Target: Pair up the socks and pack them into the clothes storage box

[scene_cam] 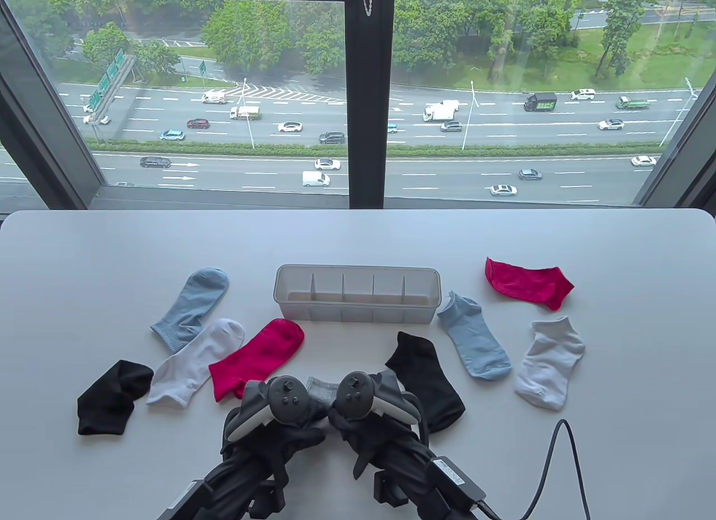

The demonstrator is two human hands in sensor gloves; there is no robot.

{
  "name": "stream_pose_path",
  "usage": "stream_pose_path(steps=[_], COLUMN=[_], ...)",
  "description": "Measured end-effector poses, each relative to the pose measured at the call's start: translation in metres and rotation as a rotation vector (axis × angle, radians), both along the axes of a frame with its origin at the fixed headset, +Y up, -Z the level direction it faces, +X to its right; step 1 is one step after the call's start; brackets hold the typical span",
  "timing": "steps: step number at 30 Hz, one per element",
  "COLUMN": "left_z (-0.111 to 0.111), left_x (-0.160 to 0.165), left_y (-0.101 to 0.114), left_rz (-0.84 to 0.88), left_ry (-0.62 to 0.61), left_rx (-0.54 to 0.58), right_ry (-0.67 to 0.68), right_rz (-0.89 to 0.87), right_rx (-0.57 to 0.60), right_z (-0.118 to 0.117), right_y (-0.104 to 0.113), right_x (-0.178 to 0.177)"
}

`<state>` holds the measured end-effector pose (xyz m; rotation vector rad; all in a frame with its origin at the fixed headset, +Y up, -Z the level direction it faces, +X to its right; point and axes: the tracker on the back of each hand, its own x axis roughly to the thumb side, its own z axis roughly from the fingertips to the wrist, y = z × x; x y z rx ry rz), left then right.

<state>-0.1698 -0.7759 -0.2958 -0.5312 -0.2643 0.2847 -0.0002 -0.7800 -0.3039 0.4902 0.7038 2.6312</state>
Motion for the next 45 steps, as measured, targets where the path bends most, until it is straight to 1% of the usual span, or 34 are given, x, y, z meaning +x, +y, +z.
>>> stream_pose_path(steps=[1,2,3,4,5,7,9,10,11,13,16,19,20,22,23,25,27,28,30,32,33,34,35,36,38,39,42,45], left_z=[-0.001,-0.001,-0.001,-0.002,-0.003,-0.003,-0.002,-0.001,0.0,0.0,-0.002,-0.002,-0.003,-0.004,-0.004,0.0,0.001,0.002,0.002,0.001,0.001,0.001,0.0,-0.001,-0.001,0.0,0.002,0.0], left_x=[0.002,0.002,0.002,0.001,0.001,0.0,-0.001,-0.002,-0.002,-0.002,0.002,0.002,0.0,-0.003,-0.003,0.001,0.002,0.002,0.004,0.006,0.007,0.007,0.006,0.005,0.004,0.004,0.002,0.001], left_y=[0.001,0.001,0.001,0.0,0.0,0.0,0.001,0.002,0.003,0.001,0.003,0.002,0.001,-0.001,-0.001,0.0,0.001,0.0,0.0,0.002,0.003,0.003,0.003,0.002,0.002,0.002,0.005,0.003], left_rz=[0.01,0.0,0.004,0.013,0.019,0.035,0.025,0.023,0.027,0.012,-0.01,-0.006,0.008,0.039,0.04,0.005,-0.017,-0.013,-0.061,-0.06,-0.063,-0.064,-0.051,-0.042,-0.017,-0.02,-0.03,-0.046], left_ry=[0.003,0.007,0.007,0.01,0.012,0.015,0.023,0.03,0.03,0.02,0.015,0.009,0.009,0.013,0.011,0.003,-0.007,-0.014,-0.006,-0.02,-0.023,-0.022,-0.018,-0.016,-0.019,-0.019,-0.011,0.01], left_rx=[0.012,0.015,0.015,0.008,0.0,-0.008,0.018,0.052,0.063,0.027,0.046,0.037,0.012,-0.016,-0.017,0.024,0.056,0.043,0.063,0.089,0.097,0.093,0.082,0.07,0.048,0.054,0.099,0.077], right_ry=[-0.005,0.011,0.035,0.075,0.079,0.071,0.04,0.035,0.034,0.039,-0.008,0.065,0.082,0.052,0.038,0.036,0.021,0.001,-0.013,-0.022,0.016,0.058,0.102,0.098,0.072,0.057,0.047,0.025], right_rz=[0.003,0.004,0.0,-0.007,0.005,0.059,0.052,0.061,0.067,0.066,0.028,0.019,0.016,0.011,0.008,0.042,0.064,0.054,0.034,0.031,0.028,0.016,0.007,0.029,0.079,0.076,0.089,0.034], right_rx=[-0.006,0.013,0.007,-0.034,-0.05,0.022,0.007,0.002,0.012,0.011,0.028,-0.016,-0.024,-0.005,-0.025,-0.031,0.023,0.048,0.037,0.048,0.052,0.033,-0.017,-0.012,0.1,0.107,0.091,0.051], right_z=[0.001,0.0,0.0,-0.001,0.0,-0.002,-0.002,-0.003,-0.003,-0.002,-0.001,-0.001,-0.001,-0.002,-0.003,-0.004,-0.003,-0.002,-0.001,0.0,0.0,0.0,0.0,0.001,-0.001,-0.001,-0.002,-0.003], right_y=[0.001,0.002,0.002,0.0,0.0,0.001,0.0,0.001,0.001,0.001,0.002,0.0,-0.002,-0.003,-0.002,-0.001,0.0,0.0,-0.001,-0.001,-0.001,-0.001,-0.001,-0.001,0.001,0.002,0.001,-0.001], right_x=[0.001,0.003,0.005,0.007,0.008,0.008,0.004,0.002,0.002,0.001,0.0,0.004,0.006,0.008,0.006,0.002,0.001,0.002,0.002,0.002,0.004,0.005,0.006,0.006,0.006,0.004,0.002,0.004])
